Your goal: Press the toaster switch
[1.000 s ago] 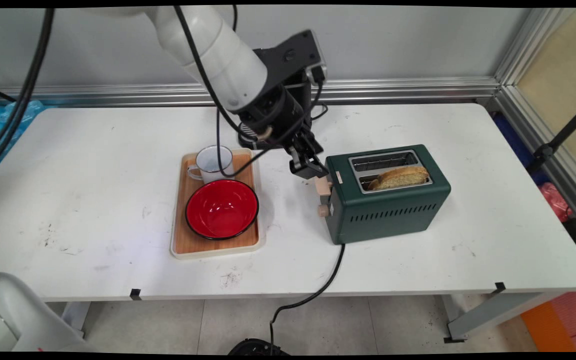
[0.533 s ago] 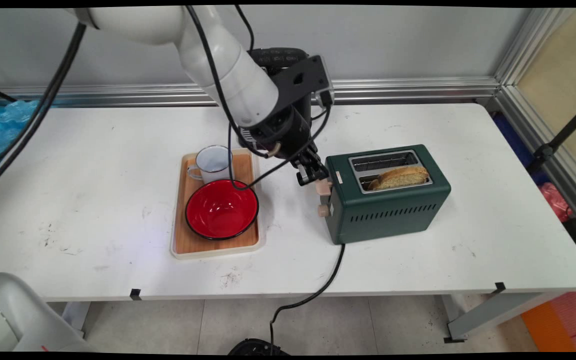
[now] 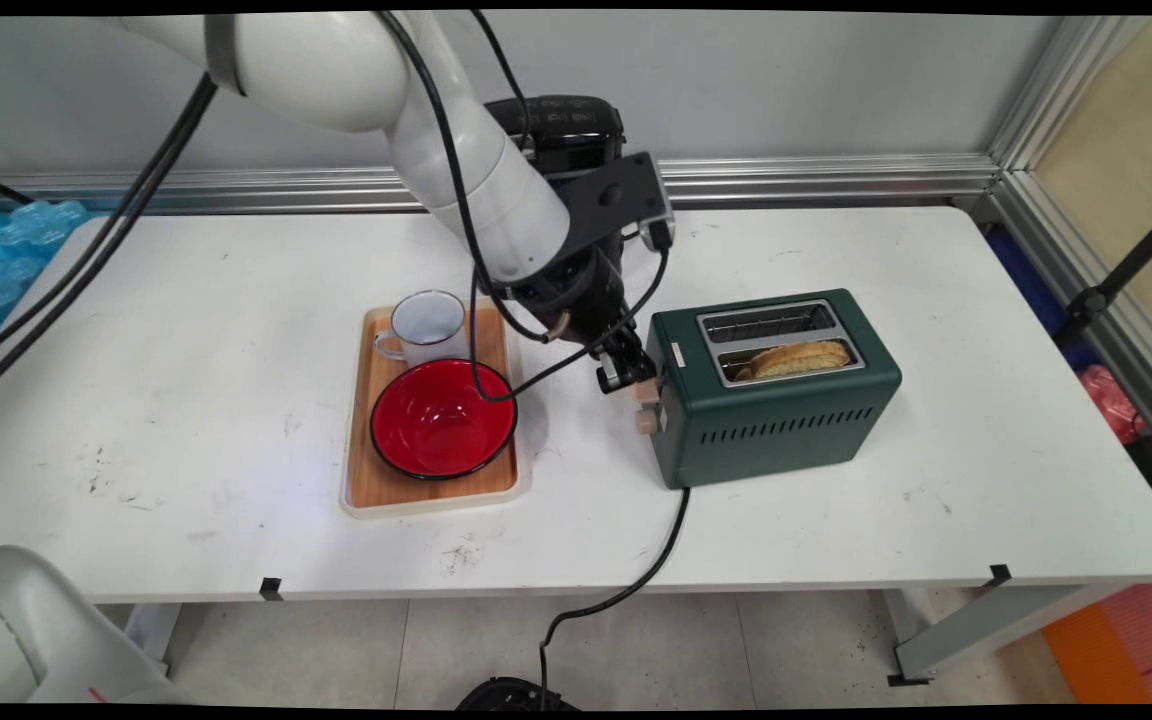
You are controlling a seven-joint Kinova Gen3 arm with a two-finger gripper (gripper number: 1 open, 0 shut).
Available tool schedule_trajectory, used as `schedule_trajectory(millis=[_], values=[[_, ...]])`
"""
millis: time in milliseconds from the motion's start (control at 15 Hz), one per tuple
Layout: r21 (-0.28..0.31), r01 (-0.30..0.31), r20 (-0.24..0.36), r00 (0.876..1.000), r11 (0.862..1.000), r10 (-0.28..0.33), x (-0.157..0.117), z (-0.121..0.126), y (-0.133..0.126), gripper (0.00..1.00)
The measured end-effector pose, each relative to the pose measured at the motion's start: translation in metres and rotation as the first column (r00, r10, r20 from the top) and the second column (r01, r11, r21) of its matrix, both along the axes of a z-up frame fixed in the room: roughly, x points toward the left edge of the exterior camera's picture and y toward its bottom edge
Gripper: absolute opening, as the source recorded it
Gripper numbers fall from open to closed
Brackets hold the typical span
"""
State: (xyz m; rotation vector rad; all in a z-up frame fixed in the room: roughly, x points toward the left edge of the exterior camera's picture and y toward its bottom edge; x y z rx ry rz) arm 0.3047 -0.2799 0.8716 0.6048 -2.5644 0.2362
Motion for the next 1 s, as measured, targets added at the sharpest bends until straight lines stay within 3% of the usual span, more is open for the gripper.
schedule_trajectory(millis=[1000], values=[[0.043, 0.003, 0.025, 1.0, 0.999, -0.004, 0.002, -0.033, -0.005, 0.0]])
